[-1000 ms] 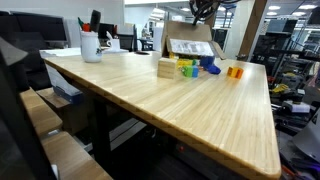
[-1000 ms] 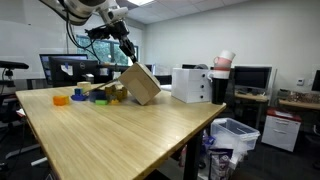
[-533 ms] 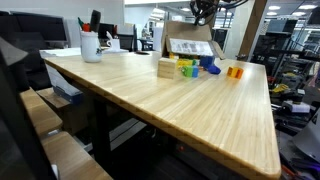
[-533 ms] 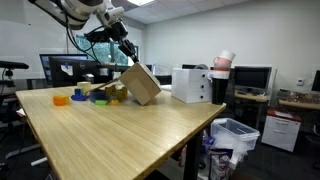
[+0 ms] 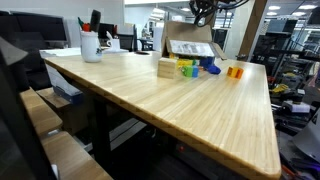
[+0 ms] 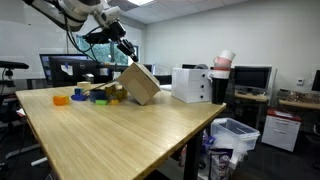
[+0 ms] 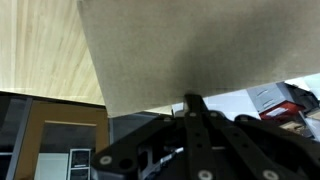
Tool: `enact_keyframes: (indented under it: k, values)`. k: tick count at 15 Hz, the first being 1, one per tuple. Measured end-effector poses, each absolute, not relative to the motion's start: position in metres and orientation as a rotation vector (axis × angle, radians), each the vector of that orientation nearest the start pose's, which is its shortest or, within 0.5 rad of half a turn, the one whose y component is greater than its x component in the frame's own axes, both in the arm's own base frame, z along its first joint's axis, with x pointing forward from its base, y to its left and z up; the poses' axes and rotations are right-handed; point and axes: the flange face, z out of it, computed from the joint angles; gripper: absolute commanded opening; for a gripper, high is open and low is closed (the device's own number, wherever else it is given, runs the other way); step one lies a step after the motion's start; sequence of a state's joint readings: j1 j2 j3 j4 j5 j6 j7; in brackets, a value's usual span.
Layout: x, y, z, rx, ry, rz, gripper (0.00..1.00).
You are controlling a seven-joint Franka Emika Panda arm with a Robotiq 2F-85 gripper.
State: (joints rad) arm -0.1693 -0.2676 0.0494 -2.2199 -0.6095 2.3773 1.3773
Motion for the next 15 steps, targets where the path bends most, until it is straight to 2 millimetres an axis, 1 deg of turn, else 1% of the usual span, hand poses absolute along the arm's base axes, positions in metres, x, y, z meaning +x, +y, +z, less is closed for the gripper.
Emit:
enact_keyframes:
  k: [5, 8, 12, 13, 14, 15]
  values:
    - [0.502, -0.060, 0.531, -2.647, 1.716, -1.063, 0.01]
    - [0.498, -0.052, 0.529, -2.636, 1.723, -1.081, 0.01]
    - [0.493, -0.032, 0.537, -2.632, 1.682, -1.134, 0.01]
    - [0.490, -0.020, 0.542, -2.634, 1.652, -1.150, 0.15]
    - [0.485, -0.006, 0.545, -2.635, 1.621, -1.165, 0.26]
    - [0.480, 0.010, 0.548, -2.637, 1.586, -1.182, 0.30]
